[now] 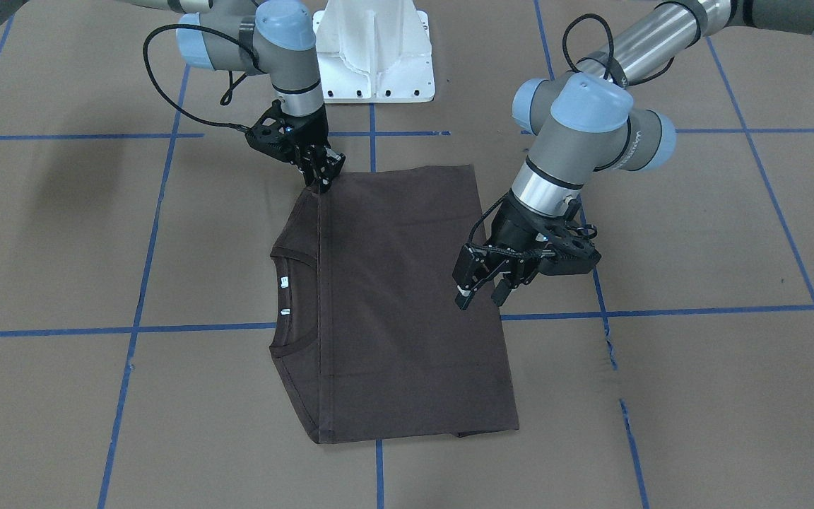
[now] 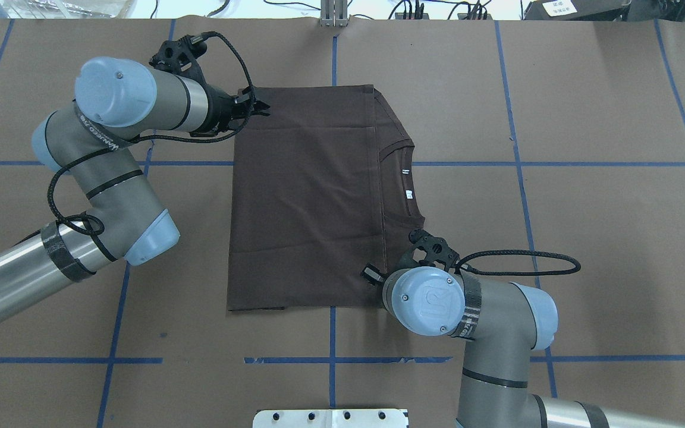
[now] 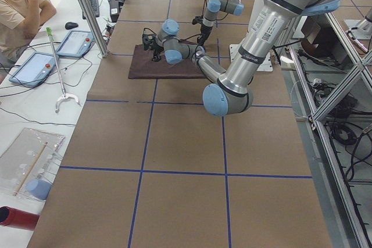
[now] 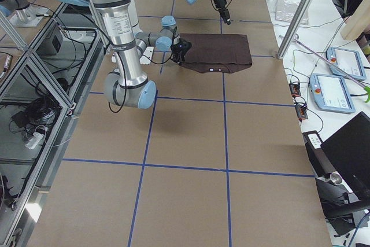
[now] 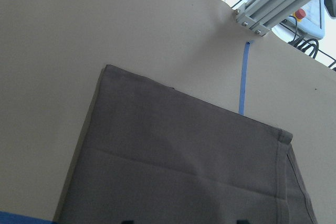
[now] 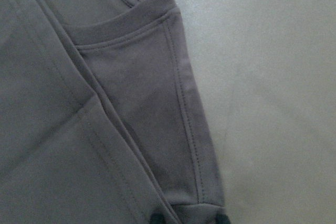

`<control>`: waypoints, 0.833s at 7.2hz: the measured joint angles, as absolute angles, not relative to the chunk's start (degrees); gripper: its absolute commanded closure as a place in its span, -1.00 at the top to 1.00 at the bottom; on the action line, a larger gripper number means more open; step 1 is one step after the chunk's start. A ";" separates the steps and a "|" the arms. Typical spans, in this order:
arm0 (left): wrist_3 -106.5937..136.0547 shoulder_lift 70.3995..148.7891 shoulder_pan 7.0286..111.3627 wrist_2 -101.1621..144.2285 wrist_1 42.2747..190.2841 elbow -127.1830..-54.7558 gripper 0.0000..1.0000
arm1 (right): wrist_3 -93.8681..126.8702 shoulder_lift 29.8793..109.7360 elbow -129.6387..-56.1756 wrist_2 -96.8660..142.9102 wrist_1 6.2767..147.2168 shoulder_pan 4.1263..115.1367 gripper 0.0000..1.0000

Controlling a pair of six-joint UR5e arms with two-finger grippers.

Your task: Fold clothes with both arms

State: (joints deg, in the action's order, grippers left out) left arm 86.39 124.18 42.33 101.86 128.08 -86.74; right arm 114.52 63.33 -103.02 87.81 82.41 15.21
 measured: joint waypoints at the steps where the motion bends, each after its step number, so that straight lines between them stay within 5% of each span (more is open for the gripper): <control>1: 86.45 124.17 42.33 101.86 128.07 -86.74 0.43 | 114.47 63.37 -103.06 87.86 82.36 15.25 -1.00; 6: 87.08 123.92 42.30 102.10 127.48 -88.78 0.42 | 114.52 63.40 -105.53 91.82 83.16 17.08 -1.00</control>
